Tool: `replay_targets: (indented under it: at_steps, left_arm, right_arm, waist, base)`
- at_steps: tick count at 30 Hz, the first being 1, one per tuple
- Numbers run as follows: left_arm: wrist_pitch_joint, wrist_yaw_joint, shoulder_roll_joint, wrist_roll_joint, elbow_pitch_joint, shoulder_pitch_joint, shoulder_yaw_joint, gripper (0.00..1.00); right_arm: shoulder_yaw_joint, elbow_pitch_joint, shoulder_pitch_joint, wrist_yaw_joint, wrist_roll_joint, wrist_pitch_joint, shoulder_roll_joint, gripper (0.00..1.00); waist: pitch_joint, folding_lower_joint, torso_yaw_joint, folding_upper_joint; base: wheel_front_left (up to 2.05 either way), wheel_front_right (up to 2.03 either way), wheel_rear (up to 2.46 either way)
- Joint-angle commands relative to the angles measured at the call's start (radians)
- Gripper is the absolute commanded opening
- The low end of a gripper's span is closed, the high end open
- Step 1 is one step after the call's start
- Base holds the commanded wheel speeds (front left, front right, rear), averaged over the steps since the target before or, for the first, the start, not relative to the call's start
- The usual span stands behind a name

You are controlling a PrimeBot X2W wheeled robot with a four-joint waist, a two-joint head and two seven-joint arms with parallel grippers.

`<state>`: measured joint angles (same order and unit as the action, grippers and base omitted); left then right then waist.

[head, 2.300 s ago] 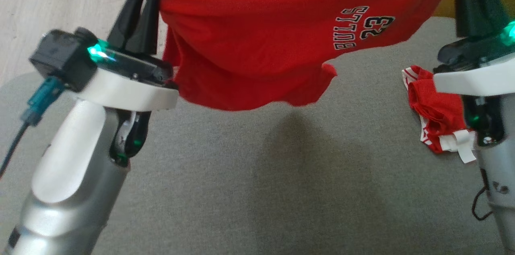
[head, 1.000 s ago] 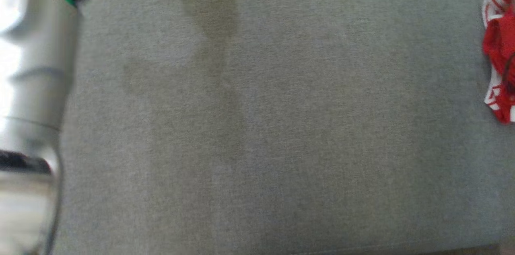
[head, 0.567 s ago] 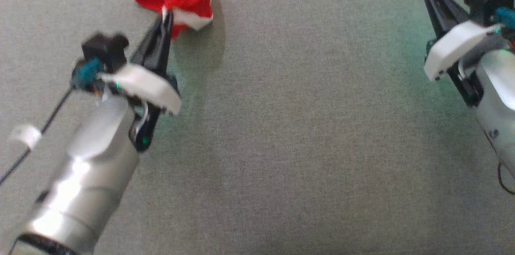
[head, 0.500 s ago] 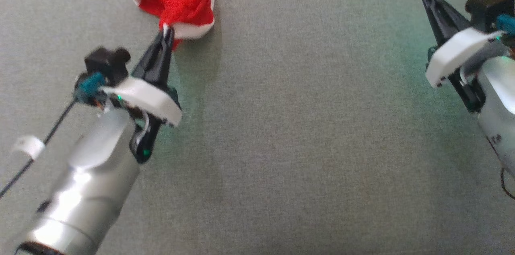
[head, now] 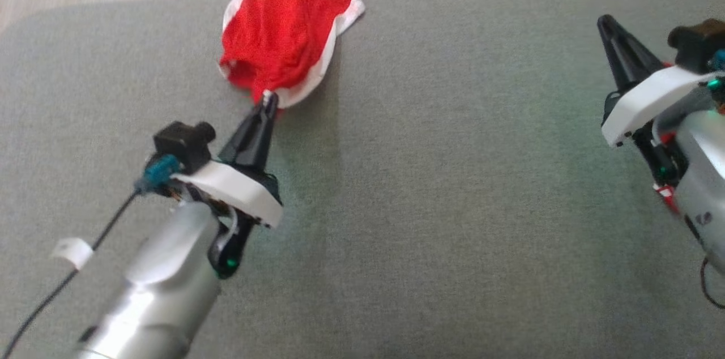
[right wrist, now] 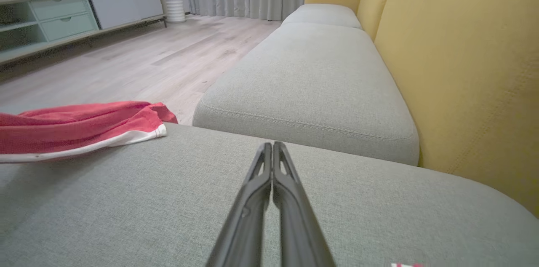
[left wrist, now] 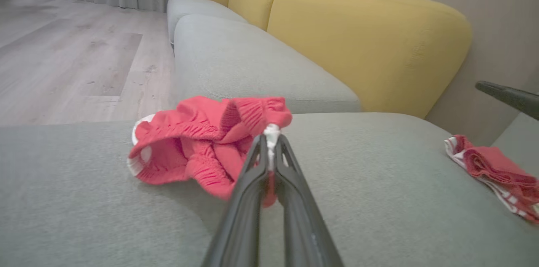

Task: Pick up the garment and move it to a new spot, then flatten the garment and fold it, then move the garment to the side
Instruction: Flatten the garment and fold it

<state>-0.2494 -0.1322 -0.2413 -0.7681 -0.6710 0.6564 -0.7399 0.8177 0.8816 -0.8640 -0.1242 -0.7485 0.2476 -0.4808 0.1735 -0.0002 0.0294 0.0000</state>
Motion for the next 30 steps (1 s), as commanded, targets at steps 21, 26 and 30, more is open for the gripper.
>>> replay_targets:
  at_steps: [21,26,30]
  left_arm:
    - [0.084,0.014,0.057,-0.02,0.345,-0.249,-0.189,0.0]
    - [0.116,0.046,-0.02,0.007,0.411,-0.307,-0.22,0.0]
    - [0.111,0.083,-0.085,0.016,0.415,-0.325,-0.195,0.0]
  right_arm:
    - [-0.494,-0.283,0.338,-0.007,0.102,0.014,0.046,1.0]
    - [-0.558,-0.331,0.394,-0.007,0.165,0.014,0.078,1.0]
    - [-0.593,-0.349,0.412,-0.007,0.194,0.014,0.091,1.0]
  waist:
    - [-0.186,0.0002,-0.037,0.0]
    - [-0.186,0.0002,-0.031,0.0]
    - [-0.187,0.0002,-0.019,0.0]
  base:
    - [0.0,0.0,0.0]
    - [0.0,0.0,0.0]
    - [0.0,0.0,0.0]
